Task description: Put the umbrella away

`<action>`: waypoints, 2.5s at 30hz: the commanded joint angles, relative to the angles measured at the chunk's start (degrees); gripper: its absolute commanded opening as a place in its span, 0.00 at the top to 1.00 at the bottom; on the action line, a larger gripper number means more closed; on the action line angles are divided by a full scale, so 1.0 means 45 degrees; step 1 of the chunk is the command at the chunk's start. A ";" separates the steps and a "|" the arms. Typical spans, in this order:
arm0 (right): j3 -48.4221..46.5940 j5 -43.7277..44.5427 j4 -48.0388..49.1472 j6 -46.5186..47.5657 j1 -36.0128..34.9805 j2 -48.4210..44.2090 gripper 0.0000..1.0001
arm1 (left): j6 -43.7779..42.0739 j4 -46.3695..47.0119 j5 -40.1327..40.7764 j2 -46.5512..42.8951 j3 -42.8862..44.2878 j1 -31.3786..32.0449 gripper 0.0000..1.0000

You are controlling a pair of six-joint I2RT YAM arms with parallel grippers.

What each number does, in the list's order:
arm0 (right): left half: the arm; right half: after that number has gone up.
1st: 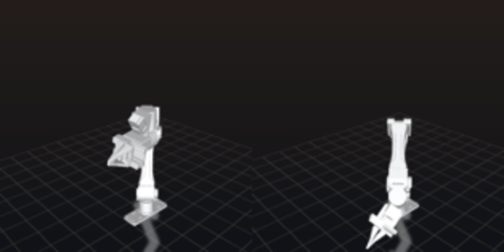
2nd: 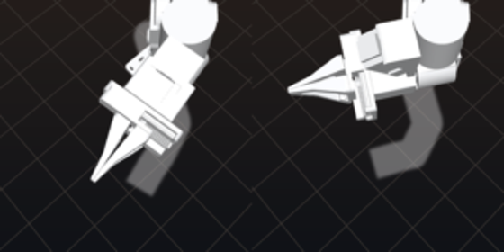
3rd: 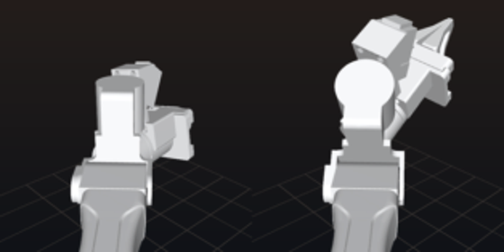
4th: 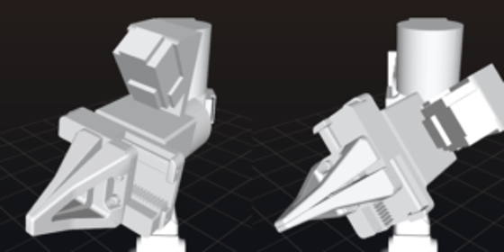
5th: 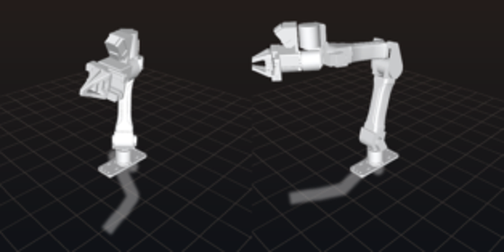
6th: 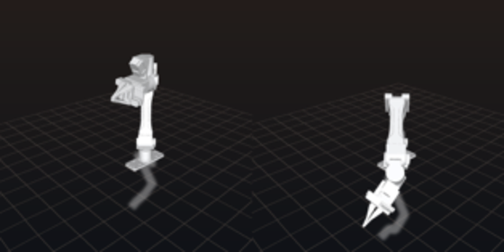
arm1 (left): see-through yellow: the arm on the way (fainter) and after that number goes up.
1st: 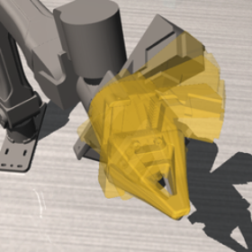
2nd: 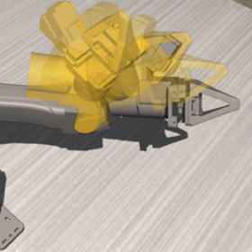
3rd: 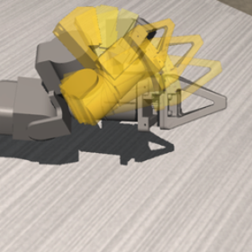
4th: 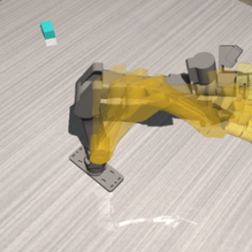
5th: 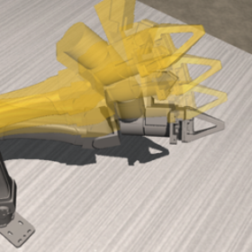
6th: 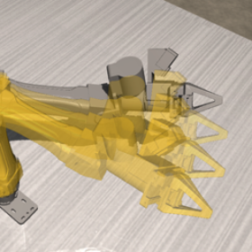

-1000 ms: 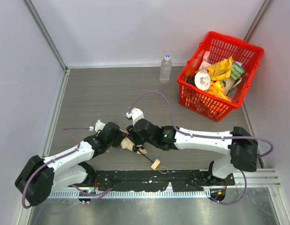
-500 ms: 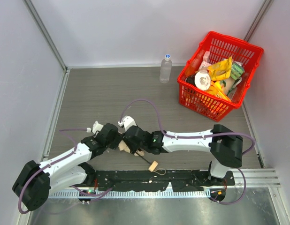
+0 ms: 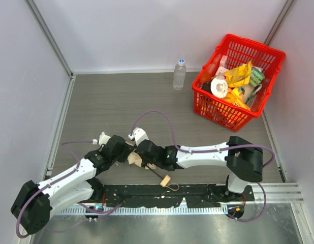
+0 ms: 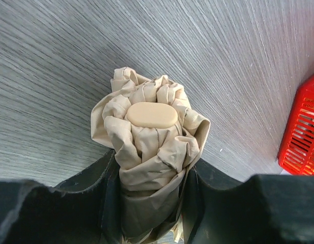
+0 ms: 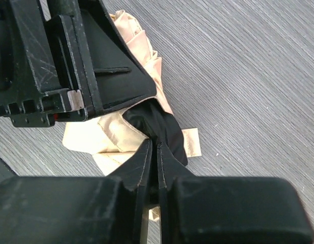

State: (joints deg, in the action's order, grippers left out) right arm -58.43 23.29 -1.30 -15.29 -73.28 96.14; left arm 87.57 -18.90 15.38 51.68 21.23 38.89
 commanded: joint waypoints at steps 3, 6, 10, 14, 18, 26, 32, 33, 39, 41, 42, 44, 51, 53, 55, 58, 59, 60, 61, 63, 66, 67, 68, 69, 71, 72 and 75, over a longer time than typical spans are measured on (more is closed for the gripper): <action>0.0153 0.0784 0.0133 -0.0449 0.0053 -0.0639 0.99 | -0.0417 0.1346 -0.0038 -0.0469 -0.0245 0.0048 1.00; -0.0023 -0.2074 -0.0063 -0.1616 0.0753 -0.1769 0.99 | -0.0631 0.3080 -0.0096 -0.0644 -0.0926 0.0048 1.00; 0.1906 -0.8455 0.3222 -0.5122 0.3208 -0.3506 0.99 | -0.1060 0.4919 0.0312 -0.1151 -0.1554 0.0029 1.00; 0.4430 -1.2275 0.7528 -0.9230 0.5030 -0.4138 0.98 | -0.1529 0.5311 0.0723 -0.1777 -0.1516 0.0009 1.00; 0.4470 -1.1688 0.5939 -0.8793 0.4956 -0.4565 0.80 | -0.1647 0.5429 0.0957 -0.2031 -0.1321 0.0028 1.00; 0.2943 -0.5294 -0.0416 -0.4905 0.3082 -0.7163 0.37 | -0.1726 0.5509 0.2303 -0.2110 -0.0834 0.0009 1.00; 0.4292 -0.0064 0.2881 -0.2914 -0.0334 -0.6952 0.33 | -0.0245 0.4533 0.3340 -0.1895 0.0474 0.0010 1.00; 0.4352 0.0870 0.3505 -0.2196 -0.0628 -0.6525 0.33 | 0.0010 0.4260 0.3418 -0.1875 0.0747 0.0028 1.00; 0.2812 0.5990 0.4331 0.0503 -0.1157 -0.3594 0.32 | 0.0969 0.2170 0.3984 -0.1525 0.2389 0.0009 1.00; 0.2323 0.7669 0.4605 0.1169 -0.1255 -0.2714 0.32 | 0.1416 0.1313 0.4121 -0.1427 0.2915 0.0009 1.00; 0.1954 0.8508 0.4605 0.1519 -0.1256 -0.2190 0.32 | 0.1612 0.1018 0.4141 -0.1310 0.3073 0.0009 1.00; 0.1833 0.9003 0.5593 0.2317 -0.1295 -0.1718 0.32 | 0.1886 0.0782 0.4122 -0.1231 0.3288 0.0009 1.00; 0.2125 0.8067 0.7652 0.3300 -0.1645 -0.1966 0.32 | 0.2142 0.0274 0.4492 -0.1094 0.3914 0.0029 1.00; 0.2533 0.7602 0.7457 0.2757 -0.1724 -0.2590 0.32 | 0.1966 0.0176 0.4648 -0.1133 0.4108 0.0009 1.00; 0.3079 0.6434 0.7689 0.2365 -0.1744 -0.3080 0.32 | 0.1946 0.0039 0.4669 -0.1133 0.4304 0.0009 1.00; 0.2928 0.5743 0.7731 0.2304 -0.1744 -0.2927 0.32 | 0.1985 -0.0059 0.4689 -0.1230 0.4441 0.0028 1.00; 0.2850 0.5491 0.7827 0.2362 -0.1744 -0.2830 0.32 | 0.2024 -0.0117 0.4669 -0.1250 0.4480 0.0009 1.00; 0.2868 0.5334 0.7983 0.2362 -0.1763 -0.2887 0.32 | 0.2102 -0.0137 0.4650 -0.1328 0.4481 0.0009 1.00; 0.3004 0.5159 0.8178 0.2362 -0.1725 -0.2965 0.32 | 0.2122 -0.0098 0.4630 -0.1386 0.4481 0.0028 1.00; 0.2967 0.4885 0.8045 0.2401 -0.1666 -0.2849 0.31 | 0.2354 -0.0273 0.4475 -0.1426 0.4558 0.0009 1.00; 0.2110 0.6184 0.7360 0.2848 -0.1549 -0.1896 0.32 | 0.2804 -0.0313 0.3968 -0.1562 0.4578 0.0009 1.00; 0.1952 0.6579 0.7553 0.3044 -0.1568 -0.1717 0.34 | 0.2960 -0.0351 0.3869 -0.1601 0.4578 0.0009 1.00; 0.1583 0.7317 0.7613 0.3297 -0.1568 -0.1271 0.35 | 0.3078 -0.0352 0.3752 -0.1602 0.4578 0.0009 1.00; 0.1386 0.7789 0.7691 0.3648 -0.1568 -0.1034 0.37 | 0.3214 -0.0352 0.3732 -0.1640 0.4559 0.0009 1.00; 0.1091 0.9040 0.8509 0.4196 -0.1627 -0.0428 0.40 | 0.3313 -0.0644 0.4023 -0.1738 0.4656 0.0009 1.00; 0.0936 0.9624 0.8898 0.4585 -0.1646 -0.0136 0.42 | 0.3313 -0.0741 0.4160 -0.1816 0.4714 0.0009 1.00; 0.0895 1.0078 0.9741 0.5484 -0.1646 0.0275 0.56 | 0.3430 -0.0859 0.4278 -0.1934 0.4754 0.0009 1.00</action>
State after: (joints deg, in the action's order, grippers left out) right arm -52.10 59.33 34.33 3.01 -80.53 95.96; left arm 100.44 -24.32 31.94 45.06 38.81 39.09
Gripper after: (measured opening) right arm 0.506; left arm 0.416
